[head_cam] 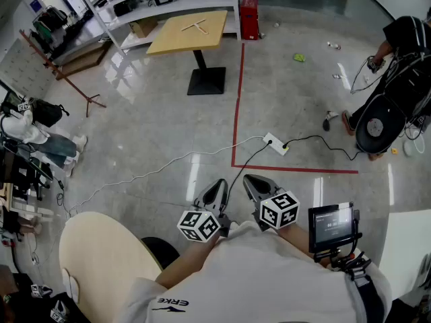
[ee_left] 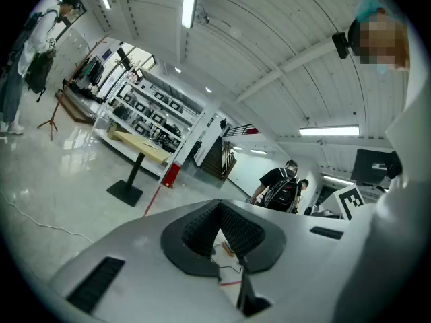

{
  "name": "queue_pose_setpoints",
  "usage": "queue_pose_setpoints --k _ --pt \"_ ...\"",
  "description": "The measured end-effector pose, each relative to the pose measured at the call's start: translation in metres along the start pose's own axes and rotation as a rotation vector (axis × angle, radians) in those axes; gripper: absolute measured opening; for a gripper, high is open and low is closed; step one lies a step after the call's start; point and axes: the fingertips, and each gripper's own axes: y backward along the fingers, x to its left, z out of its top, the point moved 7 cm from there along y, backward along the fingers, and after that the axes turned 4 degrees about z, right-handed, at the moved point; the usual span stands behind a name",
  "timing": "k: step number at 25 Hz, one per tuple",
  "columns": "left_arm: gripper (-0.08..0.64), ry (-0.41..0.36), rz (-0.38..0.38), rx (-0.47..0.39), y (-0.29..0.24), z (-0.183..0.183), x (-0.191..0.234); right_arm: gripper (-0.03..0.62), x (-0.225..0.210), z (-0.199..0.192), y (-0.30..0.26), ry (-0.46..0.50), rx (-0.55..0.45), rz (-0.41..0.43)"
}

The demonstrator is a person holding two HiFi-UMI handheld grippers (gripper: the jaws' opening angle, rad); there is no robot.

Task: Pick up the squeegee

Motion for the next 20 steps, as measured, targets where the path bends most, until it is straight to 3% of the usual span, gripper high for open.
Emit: queue_pose_setpoints --k 7,13,20 --pt "0.005 -0.008 0.007 -0.001 -0.003 -0.002 0.001 0.005 -0.002 0.002 0.000 0.008 -0.003 0.002" --pt "0.003 -0.045 0.021 0.023 -0.004 -0.005 -0.002 0.005 0.000 0.007 0.004 0.105 -0.006 -0.023" --pt "0.003 -0.040 0.032 0.028 -0.001 -0.019 -0.005 0.005 -0.003 -0.002 0.012 0.097 -0.008 0.003"
